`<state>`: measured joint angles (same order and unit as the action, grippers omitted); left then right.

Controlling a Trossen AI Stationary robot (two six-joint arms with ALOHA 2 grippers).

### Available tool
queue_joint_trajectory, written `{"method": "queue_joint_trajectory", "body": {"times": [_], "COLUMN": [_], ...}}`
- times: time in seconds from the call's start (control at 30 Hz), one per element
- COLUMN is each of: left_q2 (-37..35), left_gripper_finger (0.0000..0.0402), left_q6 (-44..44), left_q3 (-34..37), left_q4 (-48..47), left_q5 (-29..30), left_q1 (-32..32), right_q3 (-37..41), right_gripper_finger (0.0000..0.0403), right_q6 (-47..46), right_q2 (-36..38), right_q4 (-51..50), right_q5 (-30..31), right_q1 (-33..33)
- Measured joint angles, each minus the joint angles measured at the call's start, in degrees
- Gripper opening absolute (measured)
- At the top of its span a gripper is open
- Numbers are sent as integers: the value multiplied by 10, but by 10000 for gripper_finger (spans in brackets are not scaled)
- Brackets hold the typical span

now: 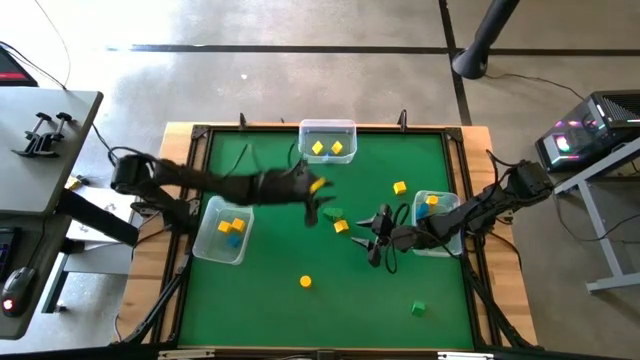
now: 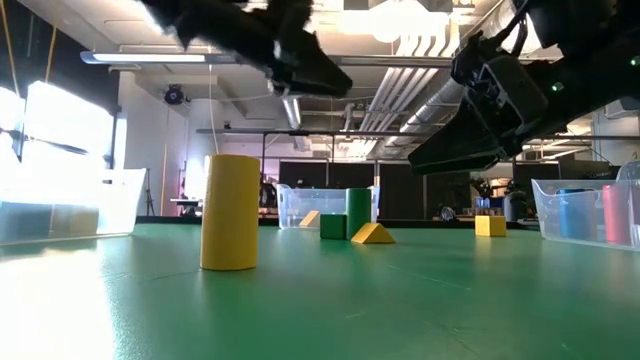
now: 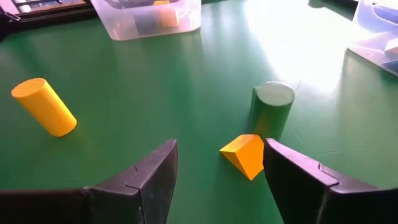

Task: Sort blocks by size
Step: Put the yellow square block into the left transparent bin

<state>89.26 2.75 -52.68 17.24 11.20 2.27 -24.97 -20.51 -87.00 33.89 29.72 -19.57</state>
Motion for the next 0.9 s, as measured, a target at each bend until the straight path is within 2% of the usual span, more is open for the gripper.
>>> {"method": "queue_joint_trajectory", "body": {"times": [0.13, 0.27, 0.4, 0.9], "left_q2": [-1, -1, -1, -1], "left_gripper_finger": [156, 156, 156, 156], "left_q6": [-11, 3, 12, -11], "left_q3": [94, 137, 139, 140], "left_q4": [165, 238, 252, 250], "left_q5": [48, 94, 127, 129], "left_q1": [-62, -99, -108, -109], "right_q3": [0, 0, 0, 0], "right_gripper_finger": [227, 227, 227, 227], "right_q6": [13, 15, 28, 56], "right_q2": [0, 0, 0, 8], "right_q4": [10, 26, 25, 11], "right_q5": [2, -2, -9, -25], "right_q1": [6, 18, 20, 49]}}
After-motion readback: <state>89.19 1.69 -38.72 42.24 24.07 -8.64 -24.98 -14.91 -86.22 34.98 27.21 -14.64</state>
